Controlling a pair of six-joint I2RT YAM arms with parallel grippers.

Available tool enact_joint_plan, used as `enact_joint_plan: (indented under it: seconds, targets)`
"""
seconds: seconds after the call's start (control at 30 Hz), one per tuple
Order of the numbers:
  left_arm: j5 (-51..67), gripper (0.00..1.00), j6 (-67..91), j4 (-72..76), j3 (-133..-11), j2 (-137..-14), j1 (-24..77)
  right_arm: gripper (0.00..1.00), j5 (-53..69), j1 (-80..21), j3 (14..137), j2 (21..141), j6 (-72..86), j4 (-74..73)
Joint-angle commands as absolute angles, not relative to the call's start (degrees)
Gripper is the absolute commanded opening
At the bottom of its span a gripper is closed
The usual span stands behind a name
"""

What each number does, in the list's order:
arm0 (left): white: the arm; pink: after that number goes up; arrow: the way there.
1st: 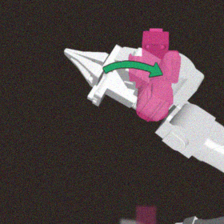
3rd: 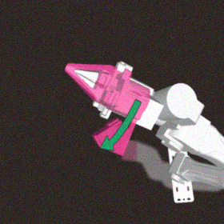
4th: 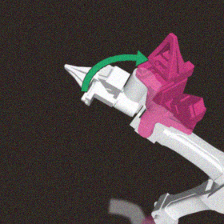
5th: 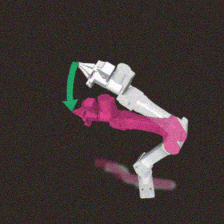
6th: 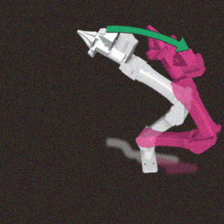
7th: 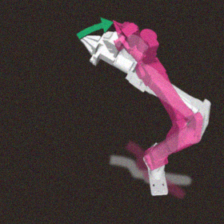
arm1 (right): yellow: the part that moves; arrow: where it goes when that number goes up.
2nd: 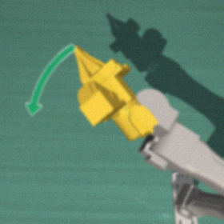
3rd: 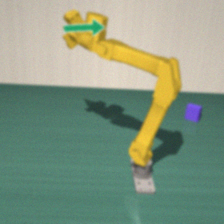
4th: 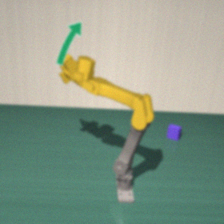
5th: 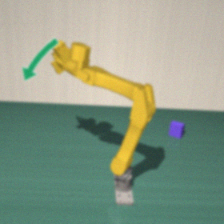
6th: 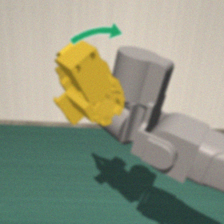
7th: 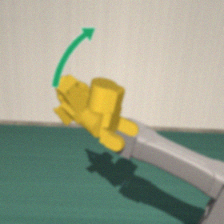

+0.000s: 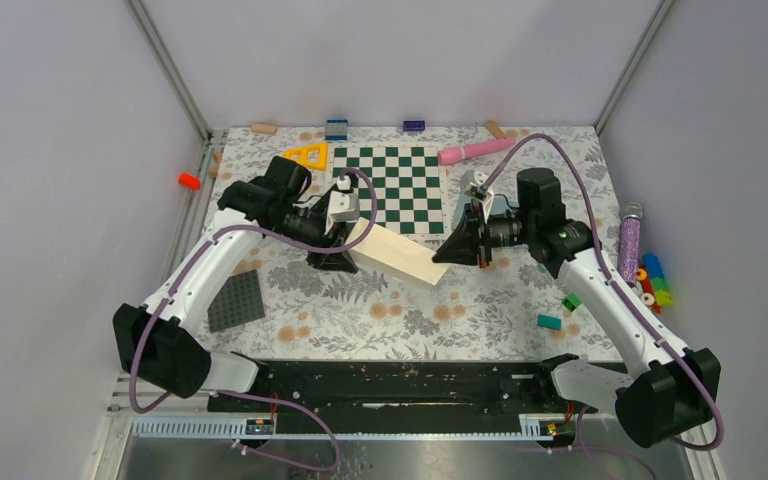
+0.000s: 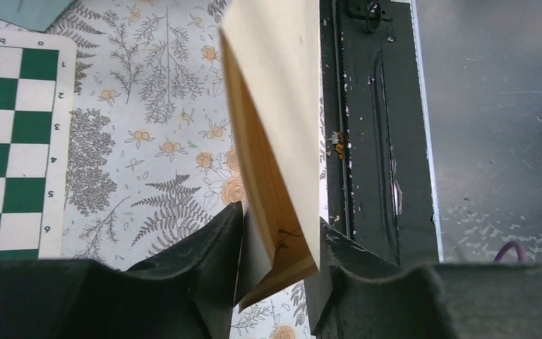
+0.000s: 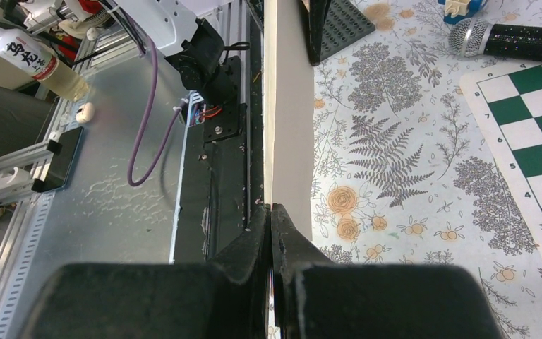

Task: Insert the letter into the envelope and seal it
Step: Fold the letter.

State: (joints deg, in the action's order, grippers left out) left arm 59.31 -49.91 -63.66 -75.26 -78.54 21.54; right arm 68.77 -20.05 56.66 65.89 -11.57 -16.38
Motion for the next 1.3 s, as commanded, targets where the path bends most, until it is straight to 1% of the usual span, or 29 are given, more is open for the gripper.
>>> enact_joint_plan:
  seconds: [0.0,0.07,0.13,0.17,0.23,0.33,0.47,0.53,0.6,0.67,0.7,0.8,0.87,0.93,1.03,1.17,1.27]
  targets:
    - [60.83,0.36,-47.88,-58.43,-73.80,-75.23,21.53,0.00,71.50,-18.69,56.69,65.49,-10.58,-14.33]
    - [60.64,0.38,-47.00,-57.36,-73.15,-74.30,21.53,0.00,71.91,-17.93,56.85,66.02,-10.26,-14.30]
    - [60.48,0.49,-46.79,-56.87,-72.76,-73.66,21.53,0.00,72.15,-17.45,56.99,66.49,-9.96,-14.31]
    - [60.43,0.52,-46.26,-56.49,-72.63,-73.24,21.46,0.00,72.15,-17.33,57.01,66.70,-9.96,-14.35]
    - [60.59,0.52,-45.43,-55.60,-72.16,-72.57,21.32,0.00,72.08,-17.26,57.05,67.23,-9.86,-14.37]
    - [61.28,0.50,-42.78,-52.55,-71.11,-71.50,21.17,0.00,72.13,-17.14,57.09,68.49,-9.64,-14.33]
    - [61.46,0.40,-41.65,-51.00,-70.76,-70.69,21.18,0.00,72.37,-16.86,57.77,70.54,-8.71,-14.28]
    - [61.50,0.38,-41.69,-50.94,-70.42,-70.45,21.17,0.00,72.81,-16.28,58.26,71.48,-8.03,-14.29]
    - [61.44,0.41,-41.77,-50.97,-69.96,-70.15,21.18,0.00,73.63,-15.53,58.65,71.91,-7.19,-14.20]
    - [61.44,0.50,-41.83,-50.93,-69.56,-69.99,21.18,0.00,74.11,-14.79,58.41,72.33,-4.59,-12.17]
    - [61.49,0.52,-41.92,-50.95,-69.39,-69.94,21.18,0.00,74.29,-14.27,58.07,72.41,-3.16,-10.69]
    - [61.80,0.53,-42.04,-50.97,-69.18,-69.87,21.18,0.00,74.68,-13.43,56.85,72.57,1.22,-6.10]
    - [61.95,0.52,-41.94,-50.98,-69.30,-69.96,21.18,0.00,74.79,-13.03,56.04,72.75,4.28,-2.94]
    - [62.05,0.48,-41.84,-51.02,-69.42,-70.05,21.18,0.00,74.69,-12.84,55.46,72.86,5.61,-0.98]
    - [62.07,0.35,-41.41,-51.00,-69.97,-70.20,21.18,0.00,74.37,-12.83,54.68,72.84,5.90,0.83]
    - [61.86,0.32,-40.93,-51.05,-70.64,-70.16,21.18,0.00,74.31,-12.87,54.69,73.17,5.98,1.32]
    - [61.26,0.32,-39.67,-49.83,-70.66,-69.99,21.18,0.00,74.22,-12.88,54.67,73.48,5.94,1.24]
